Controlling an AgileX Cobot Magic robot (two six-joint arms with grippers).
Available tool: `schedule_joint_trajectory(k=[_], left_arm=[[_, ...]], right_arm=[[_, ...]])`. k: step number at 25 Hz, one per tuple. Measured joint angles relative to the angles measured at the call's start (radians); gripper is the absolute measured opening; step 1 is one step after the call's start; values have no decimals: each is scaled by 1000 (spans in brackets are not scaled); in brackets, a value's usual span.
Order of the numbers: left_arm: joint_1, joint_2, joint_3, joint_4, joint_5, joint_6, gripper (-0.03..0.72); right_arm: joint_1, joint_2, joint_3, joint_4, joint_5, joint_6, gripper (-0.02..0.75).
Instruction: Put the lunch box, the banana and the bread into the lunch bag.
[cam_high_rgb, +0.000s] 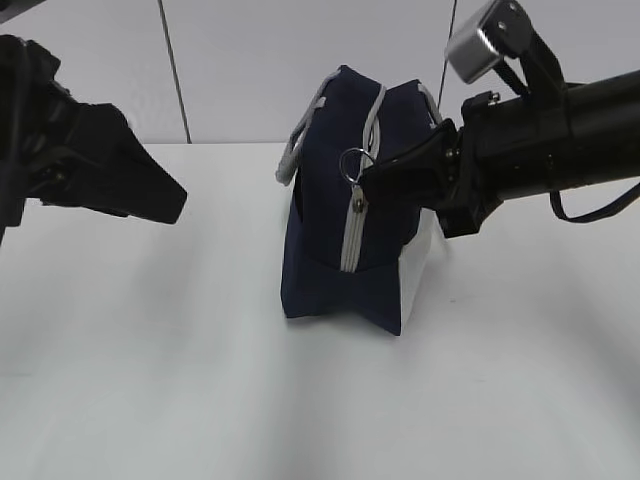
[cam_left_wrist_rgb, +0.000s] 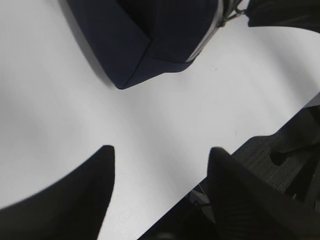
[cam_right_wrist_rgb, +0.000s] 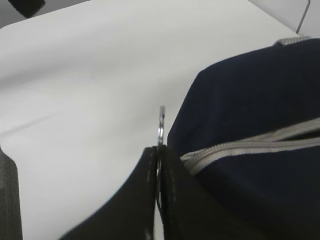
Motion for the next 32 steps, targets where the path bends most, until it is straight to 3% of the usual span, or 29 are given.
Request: schedule_joint_trajectory(k=[11, 20, 25, 32], left_arm=[[0, 0, 29, -145, -87, 298, 417], [0, 16, 141, -417, -295, 623, 417], [0, 91, 141, -543, -313, 820, 417], [0, 164, 142, -821, -316, 1118, 417]], right_arm=[[0, 0, -73, -8, -4, 0, 0], [0, 0, -88, 11, -5, 12, 0], [0, 0, -90, 11, -5, 17, 0], [0, 4, -90, 11, -5, 20, 0]])
